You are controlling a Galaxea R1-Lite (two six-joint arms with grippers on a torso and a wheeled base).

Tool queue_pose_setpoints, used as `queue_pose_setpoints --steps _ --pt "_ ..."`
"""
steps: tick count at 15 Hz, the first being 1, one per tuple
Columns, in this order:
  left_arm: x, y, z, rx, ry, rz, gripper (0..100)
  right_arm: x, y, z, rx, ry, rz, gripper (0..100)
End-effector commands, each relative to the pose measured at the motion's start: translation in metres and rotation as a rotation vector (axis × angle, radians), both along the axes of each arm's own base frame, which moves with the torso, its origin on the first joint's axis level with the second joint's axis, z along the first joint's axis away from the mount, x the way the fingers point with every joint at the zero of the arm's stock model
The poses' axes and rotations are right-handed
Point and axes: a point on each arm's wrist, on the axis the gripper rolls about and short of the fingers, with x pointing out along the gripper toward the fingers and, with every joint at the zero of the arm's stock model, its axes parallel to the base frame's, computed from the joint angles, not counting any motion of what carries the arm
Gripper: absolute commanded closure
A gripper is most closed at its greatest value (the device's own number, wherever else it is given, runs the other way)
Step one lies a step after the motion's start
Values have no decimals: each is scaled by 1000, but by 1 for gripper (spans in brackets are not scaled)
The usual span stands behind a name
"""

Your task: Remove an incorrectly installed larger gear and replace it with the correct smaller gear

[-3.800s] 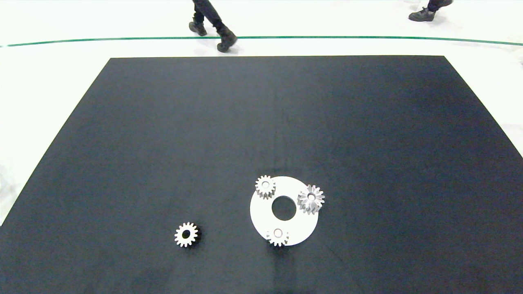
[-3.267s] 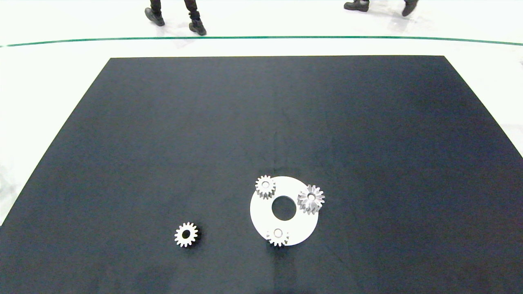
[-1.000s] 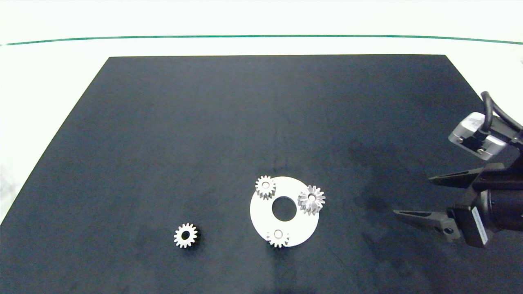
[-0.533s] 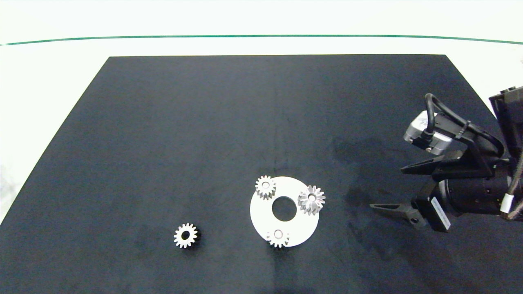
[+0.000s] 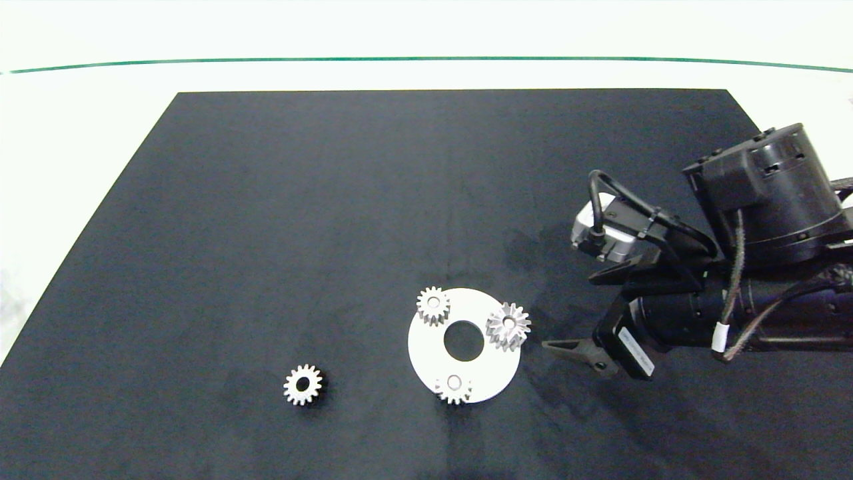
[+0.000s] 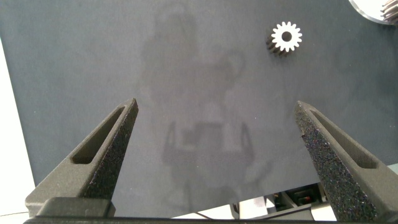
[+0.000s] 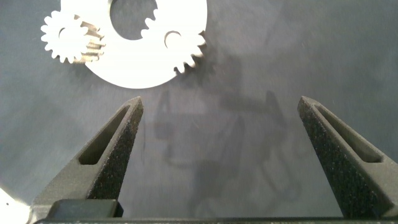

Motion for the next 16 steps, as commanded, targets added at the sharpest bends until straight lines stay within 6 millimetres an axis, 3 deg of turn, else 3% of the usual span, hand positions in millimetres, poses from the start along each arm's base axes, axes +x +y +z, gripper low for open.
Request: queue_pose_setpoints --steps 1,5,16 --pt "0 0 0 1 1 0 0 6 27 -12 -39 1 41 0" --pt "-1 0 0 1 -2 0 0 18 44 -26 -62 -6 31 0" --pt "-1 0 -1 1 1 -3 0 30 55 -38 -79 15 31 0"
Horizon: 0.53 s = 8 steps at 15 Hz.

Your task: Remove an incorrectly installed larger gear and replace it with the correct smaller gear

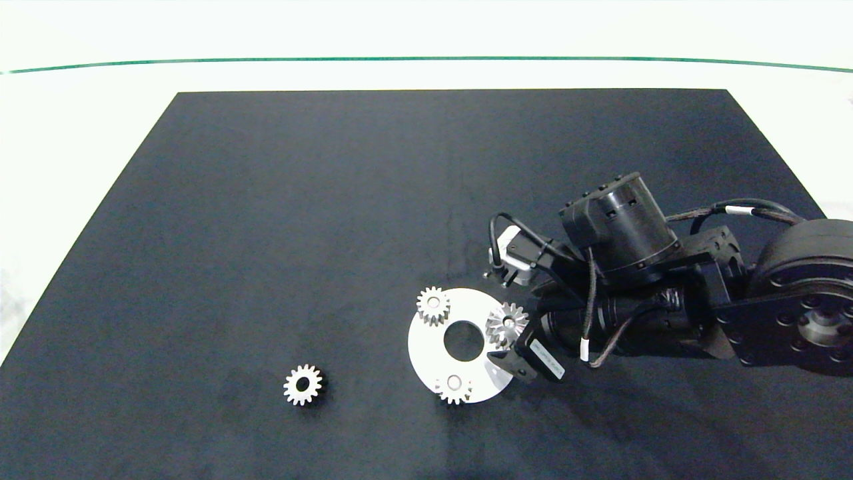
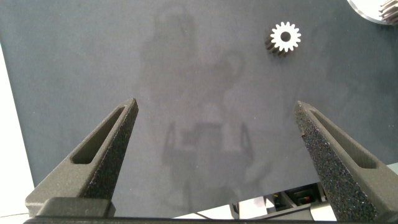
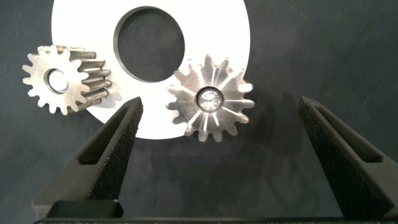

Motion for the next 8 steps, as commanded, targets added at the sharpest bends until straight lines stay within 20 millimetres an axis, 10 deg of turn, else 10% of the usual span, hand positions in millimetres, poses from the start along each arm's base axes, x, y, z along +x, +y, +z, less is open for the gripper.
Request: queue_pose_setpoints --steps 1,8 --pt "0 0 0 1 2 -1 0 1 1 0 -2 0 1 0" --pt "-1 0 -1 1 -3 1 0 4 2 -4 -5 11 -6 12"
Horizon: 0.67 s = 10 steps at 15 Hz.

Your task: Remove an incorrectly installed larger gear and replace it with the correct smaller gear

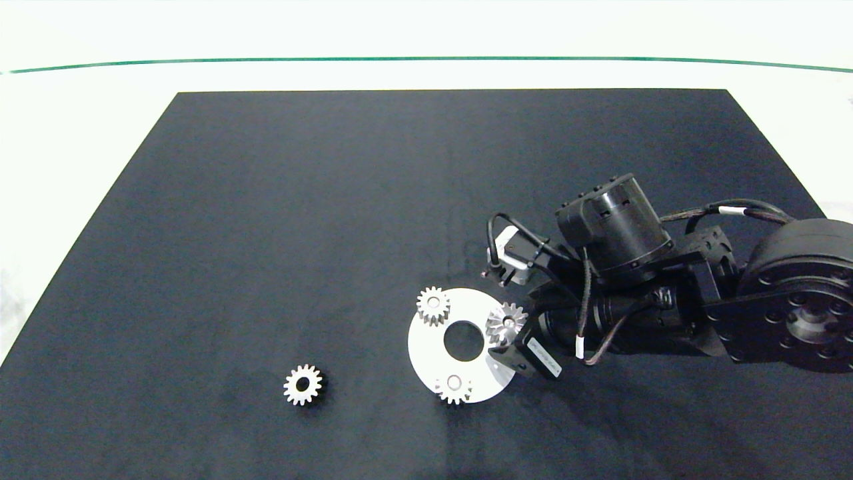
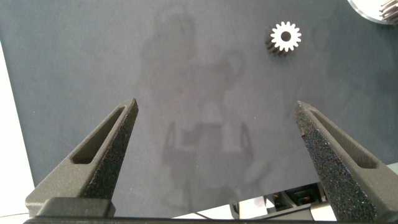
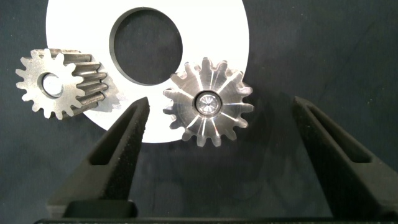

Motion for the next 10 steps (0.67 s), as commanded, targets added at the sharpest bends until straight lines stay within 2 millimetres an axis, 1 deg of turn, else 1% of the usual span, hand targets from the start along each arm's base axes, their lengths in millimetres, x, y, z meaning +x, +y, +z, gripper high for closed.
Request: queue_pose_setpoints --steps 1,9,10 --pt "-1 0 0 1 -1 -1 0 0 1 -2 -6 4 3 15" --pt "-2 0 -4 2 5 -12 0 4 6 -7 -3 -5 5 30" --pt "-2 0 -5 1 4 -12 0 4 6 -7 -4 -4 5 33"
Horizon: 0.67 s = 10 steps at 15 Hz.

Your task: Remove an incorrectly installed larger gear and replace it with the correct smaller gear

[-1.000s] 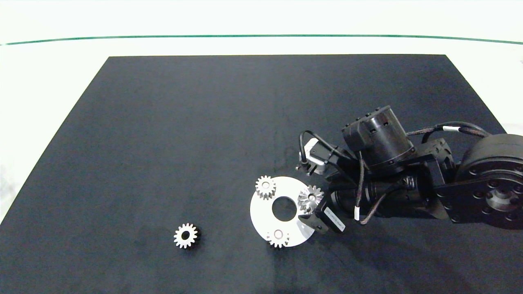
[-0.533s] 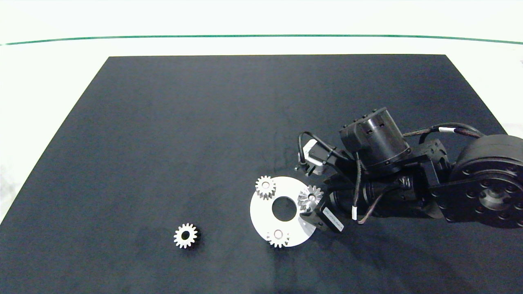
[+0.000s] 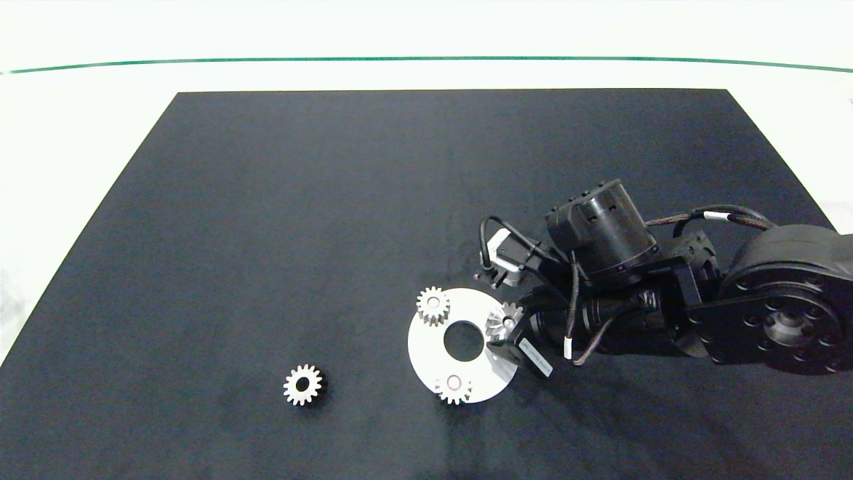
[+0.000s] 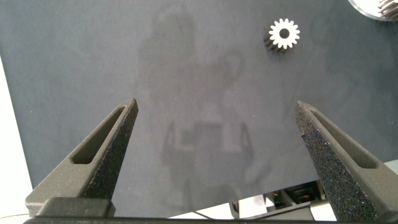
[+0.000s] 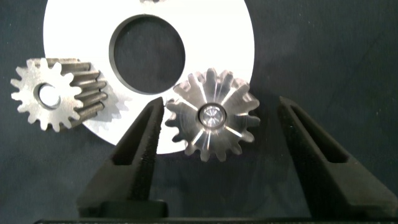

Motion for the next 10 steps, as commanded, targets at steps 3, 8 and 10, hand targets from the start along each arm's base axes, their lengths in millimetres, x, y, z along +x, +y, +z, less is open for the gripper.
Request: queue_pose_setpoints --steps 3,8,10 --pt "-1 0 -2 1 3 -2 0 0 0 -1 -6 0 0 39" --pt "-1 0 -2 1 5 -2 0 1 1 -1 -6 -1 -1 48" --pt "-1 0 -2 1 3 -2 0 1 1 -2 -8 2 -1 53"
